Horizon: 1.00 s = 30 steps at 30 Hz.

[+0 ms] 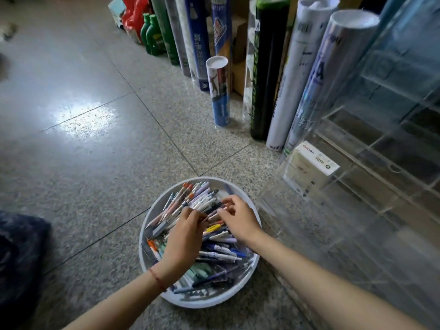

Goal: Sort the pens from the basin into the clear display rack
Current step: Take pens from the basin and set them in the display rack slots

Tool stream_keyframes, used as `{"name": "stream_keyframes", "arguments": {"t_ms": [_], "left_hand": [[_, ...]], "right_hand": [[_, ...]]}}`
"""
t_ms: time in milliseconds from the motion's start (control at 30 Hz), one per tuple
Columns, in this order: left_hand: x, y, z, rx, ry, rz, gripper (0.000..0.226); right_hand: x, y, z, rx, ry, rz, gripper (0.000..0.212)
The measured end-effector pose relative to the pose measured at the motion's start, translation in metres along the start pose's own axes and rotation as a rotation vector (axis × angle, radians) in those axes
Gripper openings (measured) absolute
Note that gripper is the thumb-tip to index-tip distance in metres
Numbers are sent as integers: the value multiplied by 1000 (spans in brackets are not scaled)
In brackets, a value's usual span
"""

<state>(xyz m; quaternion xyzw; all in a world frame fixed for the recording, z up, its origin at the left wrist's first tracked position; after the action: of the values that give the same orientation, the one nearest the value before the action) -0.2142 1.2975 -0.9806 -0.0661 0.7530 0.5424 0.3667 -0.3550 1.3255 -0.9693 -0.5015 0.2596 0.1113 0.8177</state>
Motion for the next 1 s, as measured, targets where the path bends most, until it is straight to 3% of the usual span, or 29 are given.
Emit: {"name": "stream_keyframes", "arguments": {"t_ms": [200, 333, 500, 600, 767, 867, 1000], "left_hand": [[-50, 126, -77, 106, 143, 386, 34], [-75, 251, -142, 289, 150, 585, 29], [-67, 348, -188, 508, 154, 684, 9], [-48, 375, -202, 518, 173, 779, 22], [-10, 393, -234, 412, 187, 811, 25], [9, 405, -247, 365, 77, 851, 28], [36, 409, -242, 365, -94, 974, 31]], "right_hand": [[-120, -111, 25, -338, 264, -263, 25], [-219, -174, 48, -561, 497, -266, 4], [-319, -200, 80, -718, 777, -247, 11], [-360, -194, 100, -770, 864, -222, 9], [-428, -182, 128, -855, 1170, -183, 22], [-455, -178, 135, -884, 1294, -67, 23], [-454, -172, 115, -762, 1271, 133, 20]]}}
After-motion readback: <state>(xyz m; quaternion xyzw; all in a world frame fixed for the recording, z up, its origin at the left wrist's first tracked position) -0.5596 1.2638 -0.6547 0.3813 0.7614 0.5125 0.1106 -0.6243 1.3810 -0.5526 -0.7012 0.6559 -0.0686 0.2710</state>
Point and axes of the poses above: each hand's wrist, its own z-axis away from the middle knuckle, its own x-axis out of the palm, y = z × x, the point moved 1 cm from there along -z, towards the middle knuckle, and after that the axes turned 15 degrees about z, right-handed, at the moved point
